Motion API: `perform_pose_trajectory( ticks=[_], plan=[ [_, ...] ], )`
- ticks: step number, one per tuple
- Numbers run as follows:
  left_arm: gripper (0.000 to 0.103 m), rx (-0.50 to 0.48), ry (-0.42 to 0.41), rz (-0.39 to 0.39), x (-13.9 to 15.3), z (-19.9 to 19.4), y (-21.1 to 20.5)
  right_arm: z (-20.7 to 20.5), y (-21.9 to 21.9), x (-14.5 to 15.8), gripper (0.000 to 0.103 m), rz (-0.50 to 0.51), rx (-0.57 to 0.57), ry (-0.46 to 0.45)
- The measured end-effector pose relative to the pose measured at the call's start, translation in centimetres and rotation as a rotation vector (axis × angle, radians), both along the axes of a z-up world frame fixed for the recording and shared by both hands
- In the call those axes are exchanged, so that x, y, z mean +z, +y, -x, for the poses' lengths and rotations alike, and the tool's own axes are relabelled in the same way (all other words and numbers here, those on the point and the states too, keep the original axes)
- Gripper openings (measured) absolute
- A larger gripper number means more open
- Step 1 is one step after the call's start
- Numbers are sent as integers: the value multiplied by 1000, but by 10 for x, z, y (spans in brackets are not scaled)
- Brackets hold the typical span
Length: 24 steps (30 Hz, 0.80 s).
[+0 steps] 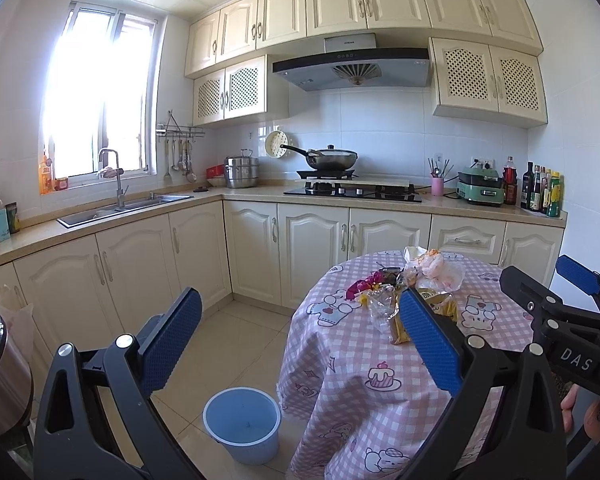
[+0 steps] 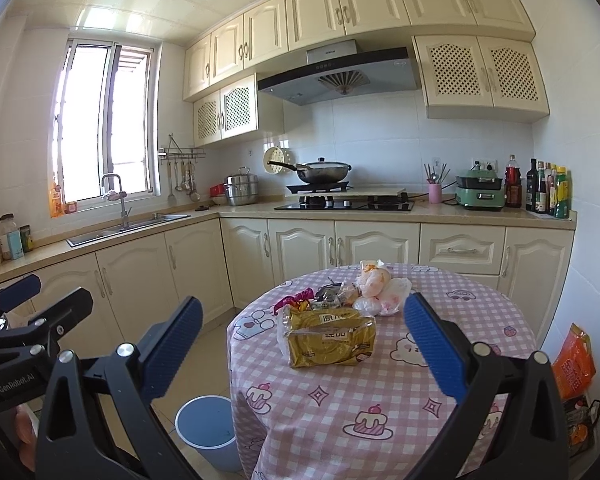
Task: Collect trash
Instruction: 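Reach the left tool to the gold bread bag and close on it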
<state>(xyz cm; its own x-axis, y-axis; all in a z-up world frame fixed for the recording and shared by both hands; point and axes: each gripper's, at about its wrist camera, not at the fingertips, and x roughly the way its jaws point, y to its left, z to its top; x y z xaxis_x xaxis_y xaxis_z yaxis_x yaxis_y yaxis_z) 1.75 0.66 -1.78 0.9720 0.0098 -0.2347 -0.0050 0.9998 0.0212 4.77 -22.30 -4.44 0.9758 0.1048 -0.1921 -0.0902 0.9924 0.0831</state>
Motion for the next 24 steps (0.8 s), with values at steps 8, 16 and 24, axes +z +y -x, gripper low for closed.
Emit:
perform_pose_trajectory(
  ticks=[8,16,24],
  plan=[
    [96,-14,60,0,-8,-30,-4,-34,-14,-14,99,-33,-14,63],
    [95,-71,162,21,-30,-78,-17,-73,-41,-43,99,-70,-78,155],
    [95,-163,279,59,-65,-134,-48,-112,-76,-79,99,-114,-149,233]
  ],
)
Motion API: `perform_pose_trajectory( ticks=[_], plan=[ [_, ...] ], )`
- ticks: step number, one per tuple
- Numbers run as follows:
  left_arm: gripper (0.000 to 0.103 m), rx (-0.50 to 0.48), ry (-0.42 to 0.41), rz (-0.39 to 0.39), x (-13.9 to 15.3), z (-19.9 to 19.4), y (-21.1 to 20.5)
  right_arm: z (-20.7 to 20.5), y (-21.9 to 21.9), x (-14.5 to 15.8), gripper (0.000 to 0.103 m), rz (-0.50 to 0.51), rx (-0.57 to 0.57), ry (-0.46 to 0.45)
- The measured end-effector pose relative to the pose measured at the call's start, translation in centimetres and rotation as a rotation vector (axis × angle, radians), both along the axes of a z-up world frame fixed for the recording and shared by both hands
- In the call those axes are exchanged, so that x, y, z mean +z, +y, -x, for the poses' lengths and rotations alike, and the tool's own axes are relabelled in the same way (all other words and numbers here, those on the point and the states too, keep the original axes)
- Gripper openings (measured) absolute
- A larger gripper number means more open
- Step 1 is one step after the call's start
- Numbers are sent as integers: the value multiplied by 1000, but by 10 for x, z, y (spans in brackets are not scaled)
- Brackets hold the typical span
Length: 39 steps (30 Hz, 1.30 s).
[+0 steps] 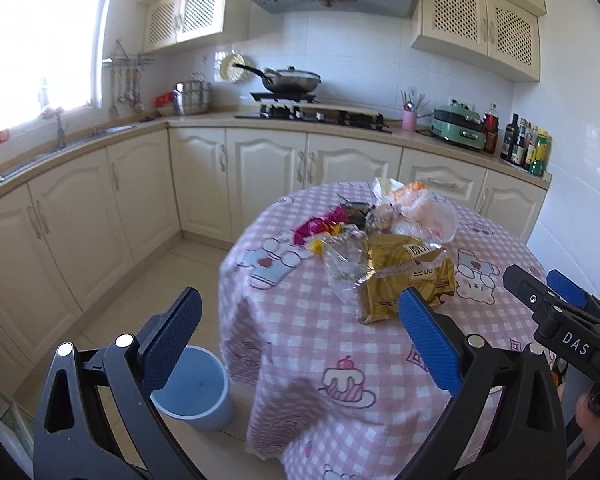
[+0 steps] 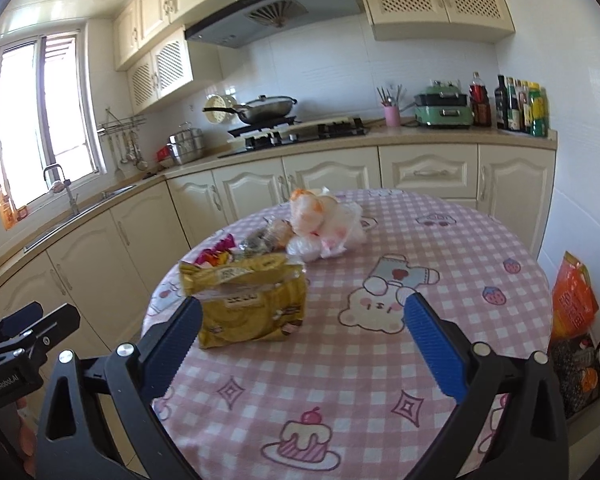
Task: Collect trash
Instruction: 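Reach the left tool to the gold bread bag and close on it, then carry the gold bag over the blue bin with the left tool and release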
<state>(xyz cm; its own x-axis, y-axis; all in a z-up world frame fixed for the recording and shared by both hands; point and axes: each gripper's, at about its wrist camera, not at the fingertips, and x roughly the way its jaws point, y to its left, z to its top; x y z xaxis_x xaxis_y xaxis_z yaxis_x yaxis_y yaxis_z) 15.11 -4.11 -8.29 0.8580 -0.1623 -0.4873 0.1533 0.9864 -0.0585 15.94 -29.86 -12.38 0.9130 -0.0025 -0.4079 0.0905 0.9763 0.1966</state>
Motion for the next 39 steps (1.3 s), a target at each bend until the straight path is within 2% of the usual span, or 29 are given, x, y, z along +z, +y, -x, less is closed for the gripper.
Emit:
perform_pose_trajectory(
  ticks=[9,13,15,16,17,20,23,28,39],
  plan=[
    [95,-81,92,-19,-27,-64,-50,-41,-38,-26,99,-59,-62,59],
    [86,-84,143,-39,-36,-91,-62,-55,-45,-28,99,-68,-68,75],
    [78,-96,179,-43,-43,-104,-67,-62,-45,-29,99,-69,-66,84],
    [70,-97,193,-47,-46,-109,-68,-65,-46,-30,99,-71,-65,90],
    [56,-100,205,-43,-48,-113,-68,-67,-46,-31,99,-73,-61,95],
    [25,-134,213,-5,-52,-117,-65,-74,-45,-33,99,-81,-57,112],
    [13,-164,193,33,-50,-113,-58,-79,-42,-33,99,-93,-46,116],
    [7,-141,149,119,-41,-100,-27,-88,-28,-29,99,-93,-8,114],
    [6,70,60,222,-22,-85,73,-132,42,-26,98,-13,142,183]
  ],
)
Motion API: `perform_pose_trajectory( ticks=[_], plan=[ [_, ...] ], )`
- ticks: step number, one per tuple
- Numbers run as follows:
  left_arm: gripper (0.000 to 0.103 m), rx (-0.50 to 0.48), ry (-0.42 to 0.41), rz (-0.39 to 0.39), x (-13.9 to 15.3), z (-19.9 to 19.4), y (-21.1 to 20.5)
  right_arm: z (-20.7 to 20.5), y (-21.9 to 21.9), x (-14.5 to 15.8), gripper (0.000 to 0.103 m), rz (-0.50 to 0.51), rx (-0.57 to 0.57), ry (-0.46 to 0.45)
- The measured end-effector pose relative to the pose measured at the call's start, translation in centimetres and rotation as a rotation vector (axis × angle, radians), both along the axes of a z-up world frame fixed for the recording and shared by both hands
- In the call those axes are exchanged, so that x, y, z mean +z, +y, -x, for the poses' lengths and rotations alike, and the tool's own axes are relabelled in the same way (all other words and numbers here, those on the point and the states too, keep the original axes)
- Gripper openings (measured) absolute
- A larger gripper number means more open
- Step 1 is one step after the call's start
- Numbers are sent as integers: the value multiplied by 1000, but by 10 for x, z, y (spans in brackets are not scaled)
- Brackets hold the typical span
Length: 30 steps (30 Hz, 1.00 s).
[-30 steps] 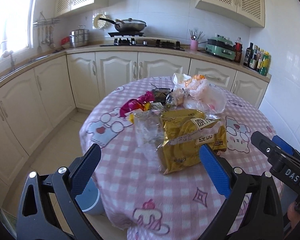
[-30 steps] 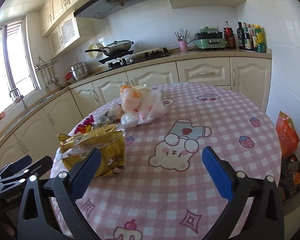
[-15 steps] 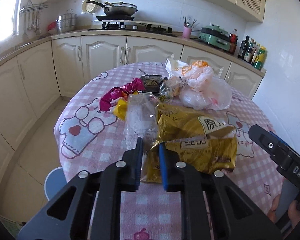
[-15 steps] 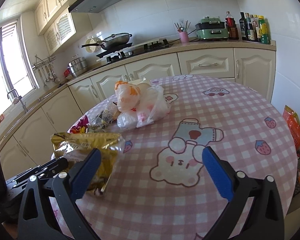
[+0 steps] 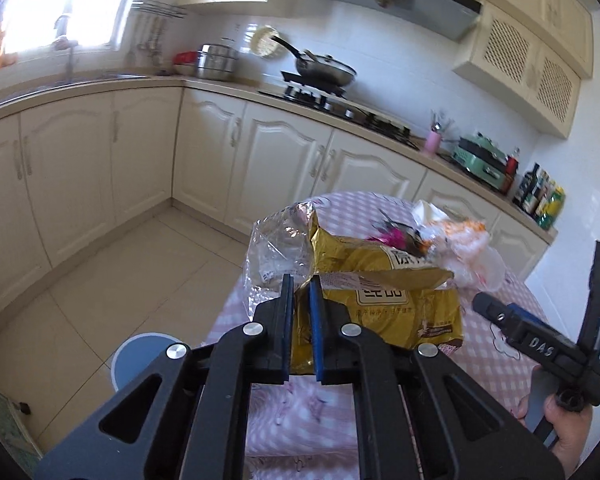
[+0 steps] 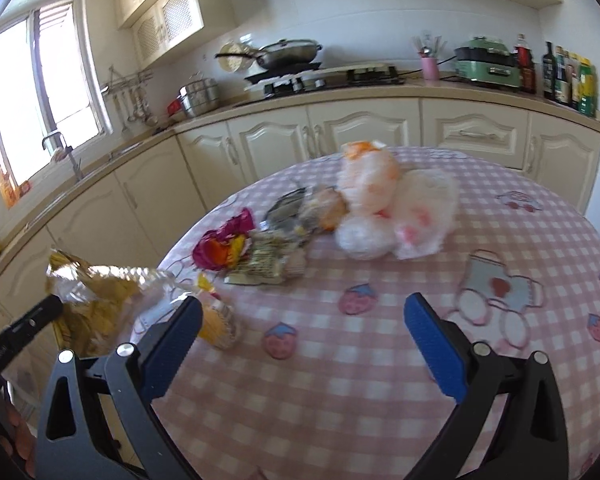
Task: Collect trash
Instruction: 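Carry the gold bag over the blue bin with the left tool and release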
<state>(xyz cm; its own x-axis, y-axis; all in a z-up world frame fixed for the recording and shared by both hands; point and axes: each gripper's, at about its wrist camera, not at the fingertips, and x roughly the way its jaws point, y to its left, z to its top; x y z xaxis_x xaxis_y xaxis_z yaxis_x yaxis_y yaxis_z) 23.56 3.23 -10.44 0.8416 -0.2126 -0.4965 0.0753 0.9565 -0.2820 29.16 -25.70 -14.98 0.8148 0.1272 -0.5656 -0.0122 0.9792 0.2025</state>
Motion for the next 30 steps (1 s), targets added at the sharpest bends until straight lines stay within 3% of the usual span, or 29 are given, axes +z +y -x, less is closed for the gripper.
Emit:
perform_pose_trajectory(
  ticks=[7,10,12,15,21,26,30],
  plan=[
    [6,50,1,22,-7,-5,26,-32,55,-11,98,54,121,81],
    [6,69,18,22,-14,-9,35,-48,64,-17,70,42,140,144],
    [6,73,27,30,-18,-10,44,-54,67,-19,42,45,142,170],
    [6,85,30,36,-23,-12,54,-54,73,-19,41,62,155,172],
    [6,136,40,39,-33,-10,76,-43,101,-11,40,70,209,94],
    [6,222,64,35,-45,-9,110,-44,156,1,40,57,326,51],
    [6,315,93,12,-56,-13,140,-59,218,-12,40,45,423,72]
  ],
)
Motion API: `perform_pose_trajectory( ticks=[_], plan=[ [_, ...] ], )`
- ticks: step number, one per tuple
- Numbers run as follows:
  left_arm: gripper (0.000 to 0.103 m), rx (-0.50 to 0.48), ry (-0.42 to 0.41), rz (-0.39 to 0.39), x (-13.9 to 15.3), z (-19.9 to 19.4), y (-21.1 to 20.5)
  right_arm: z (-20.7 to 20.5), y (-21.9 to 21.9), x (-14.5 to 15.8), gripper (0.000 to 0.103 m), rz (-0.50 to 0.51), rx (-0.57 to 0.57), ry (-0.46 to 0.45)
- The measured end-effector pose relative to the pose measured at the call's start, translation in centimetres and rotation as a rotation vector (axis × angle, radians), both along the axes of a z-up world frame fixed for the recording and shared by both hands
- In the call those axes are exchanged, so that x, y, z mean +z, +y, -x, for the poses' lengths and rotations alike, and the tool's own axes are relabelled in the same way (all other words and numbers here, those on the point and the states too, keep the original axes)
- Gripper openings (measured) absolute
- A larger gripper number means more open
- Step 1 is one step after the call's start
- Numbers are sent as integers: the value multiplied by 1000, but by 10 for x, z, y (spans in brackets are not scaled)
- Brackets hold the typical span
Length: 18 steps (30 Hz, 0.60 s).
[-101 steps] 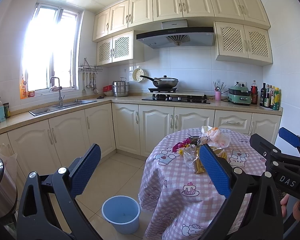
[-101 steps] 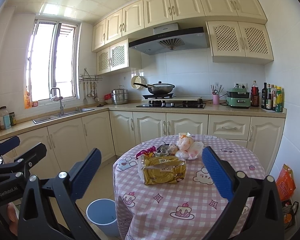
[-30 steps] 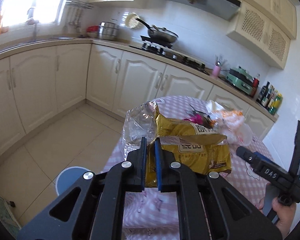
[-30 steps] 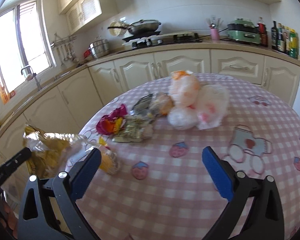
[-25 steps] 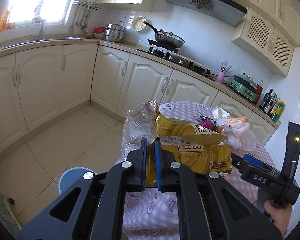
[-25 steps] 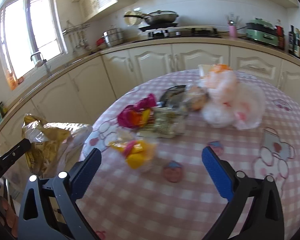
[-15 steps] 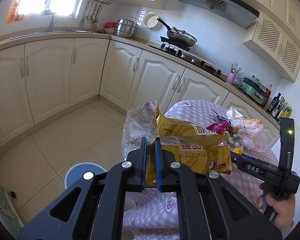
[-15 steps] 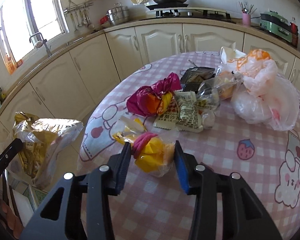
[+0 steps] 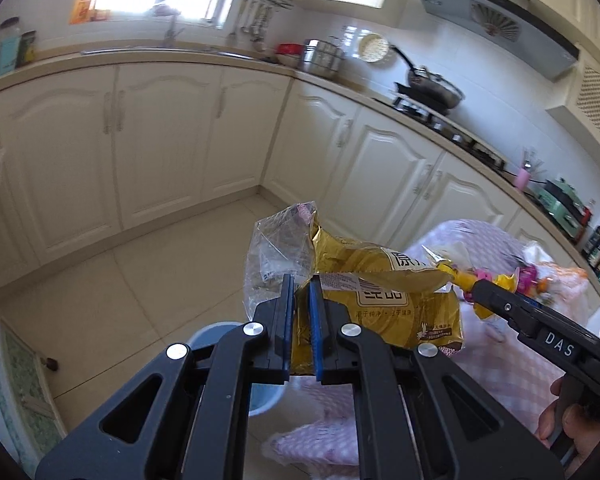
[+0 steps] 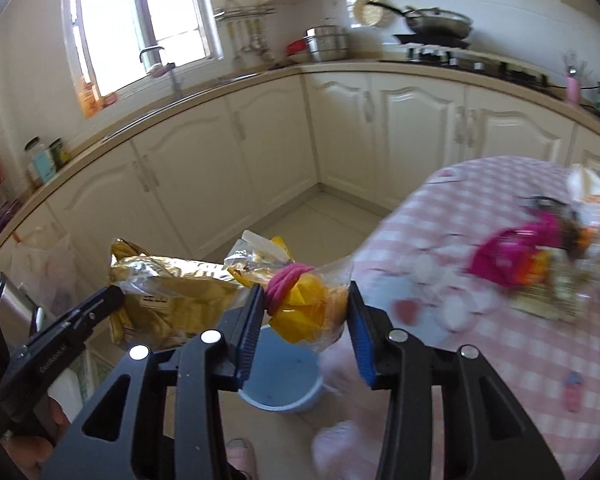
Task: Collect trash
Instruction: 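Carry the gold bag over the blue bin with the left tool and release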
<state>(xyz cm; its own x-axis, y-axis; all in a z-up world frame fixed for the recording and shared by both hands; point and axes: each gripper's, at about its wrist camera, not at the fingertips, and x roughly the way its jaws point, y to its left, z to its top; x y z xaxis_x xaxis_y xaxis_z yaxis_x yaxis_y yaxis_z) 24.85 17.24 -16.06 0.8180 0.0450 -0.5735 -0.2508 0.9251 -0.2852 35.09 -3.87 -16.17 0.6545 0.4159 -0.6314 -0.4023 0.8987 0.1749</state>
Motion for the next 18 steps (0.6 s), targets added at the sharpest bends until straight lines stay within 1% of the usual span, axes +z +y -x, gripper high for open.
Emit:
perform_pose_trajectory(
  ticks=[5,8,10,12,15,18],
  plan=[
    [6,96,48,-44,-14,-9,33,-27,59,-27,40,-34,67,60],
    [6,148,82,-71,-23,-18,51,-49,89,-47,43,-83,103,107],
    [6,166,99,-76,-30,-24,61,-61,101,-58,46,-89,104,123],
    [6,178,114,-77,-36,-30,67,-73,113,-71,58,-82,103,148],
    [6,190,136,-80,-45,-38,73,-84,122,-87,60,-64,100,179],
    [6,189,158,-83,-56,-45,75,-87,121,-94,61,-54,83,184]
  ],
)
